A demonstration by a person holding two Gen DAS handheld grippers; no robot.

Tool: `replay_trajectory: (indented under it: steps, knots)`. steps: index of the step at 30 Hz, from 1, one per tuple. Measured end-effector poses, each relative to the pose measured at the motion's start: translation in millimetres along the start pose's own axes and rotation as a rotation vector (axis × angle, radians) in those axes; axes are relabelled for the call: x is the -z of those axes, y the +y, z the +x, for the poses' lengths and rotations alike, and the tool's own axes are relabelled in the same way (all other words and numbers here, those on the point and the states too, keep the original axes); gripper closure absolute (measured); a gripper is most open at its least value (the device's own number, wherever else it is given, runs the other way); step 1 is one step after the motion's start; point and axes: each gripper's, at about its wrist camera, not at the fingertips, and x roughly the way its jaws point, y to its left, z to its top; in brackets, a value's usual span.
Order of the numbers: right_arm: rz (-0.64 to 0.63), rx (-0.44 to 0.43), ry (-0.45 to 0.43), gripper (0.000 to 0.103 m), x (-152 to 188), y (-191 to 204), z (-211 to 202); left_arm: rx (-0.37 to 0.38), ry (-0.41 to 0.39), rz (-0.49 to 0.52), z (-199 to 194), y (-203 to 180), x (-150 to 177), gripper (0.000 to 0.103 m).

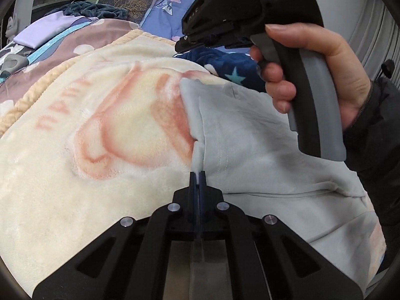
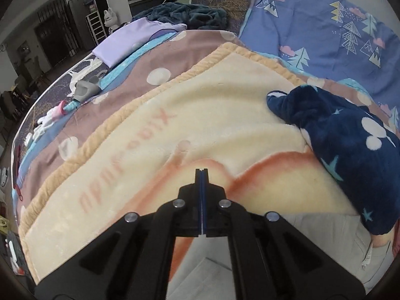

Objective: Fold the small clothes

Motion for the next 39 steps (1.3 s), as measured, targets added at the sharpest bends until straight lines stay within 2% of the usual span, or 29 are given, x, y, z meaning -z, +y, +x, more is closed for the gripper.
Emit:
replay_trajectory:
  steps: [4,6,7,8,11,12,13,14,15,16,18,20,23,24,26,28,31,32,34,36,37,39]
  knots:
    - [0.040,-0.009,-0.001,0.101,4,-11,-12,0.032,0.021,-0.040,3,12,-1,0.101]
    - [0.005,0.002,0.071,0.088,8,-8,-14,0.036,0.025,-0.042,3,11,0,0.101]
    - [-0.023,0.013,0.098,0.075,11,-5,-14,0.036,0.024,-0.041,4,11,-1,0.101]
    - [-0.058,0.041,0.102,0.069,14,1,-13,0.037,0.024,-0.041,4,11,-1,0.101]
    - [-0.129,0.105,0.148,0.065,19,18,4,0.056,0.025,-0.058,4,14,-1,0.101]
    - [-0.142,0.125,0.183,0.065,21,22,15,0.066,0.025,-0.066,4,15,-1,0.101]
    - [-0.160,0.149,0.211,0.085,25,25,26,0.079,0.027,-0.078,5,18,-1,0.100]
    - [-0.197,0.203,0.235,0.101,29,30,38,0.091,0.028,-0.090,5,20,-1,0.100]
    - [-0.208,0.229,0.222,0.101,30,31,40,0.095,0.026,-0.096,5,22,-1,0.101]
    - [-0.183,0.232,0.155,0.101,26,30,33,0.086,0.024,-0.095,4,21,-1,0.101]
    - [-0.072,0.205,0.082,0.101,17,15,20,0.040,0.025,-0.075,5,17,0,0.102]
    - [0.018,0.147,0.090,0.101,11,-5,20,0.020,0.027,-0.062,5,13,0,0.102]
    - [0.016,0.082,0.087,0.099,17,-13,24,0.022,0.037,-0.063,6,14,0,0.102]
    - [0.038,0.058,0.075,0.096,19,-16,21,0.027,0.039,-0.064,5,15,1,0.101]
    - [0.102,0.013,0.022,0.071,22,-25,-2,0.041,0.038,-0.074,5,17,0,0.100]
    - [0.127,-0.008,-0.046,0.067,29,-36,-38,0.063,0.036,-0.097,3,22,-1,0.099]
    - [0.123,0.005,-0.121,0.067,61,-61,-102,0.094,-0.002,-0.118,-8,27,-3,0.099]
    - [0.131,0.015,-0.144,0.067,81,-77,-126,0.105,-0.032,-0.121,-15,28,-5,0.099]
    - [0.164,0.048,-0.169,0.068,120,-108,-163,0.175,-0.092,-0.132,-32,28,-10,0.098]
    - [0.278,0.079,-0.184,0.067,174,-159,-198,0.260,-0.102,-0.137,-37,21,-18,0.098]
    - [0.331,0.085,-0.183,0.067,192,-178,-205,0.278,-0.090,-0.124,-35,14,-22,0.096]
    - [0.528,0.112,-0.148,0.066,250,-232,-213,0.261,-0.031,-0.048,-24,-12,-29,0.092]
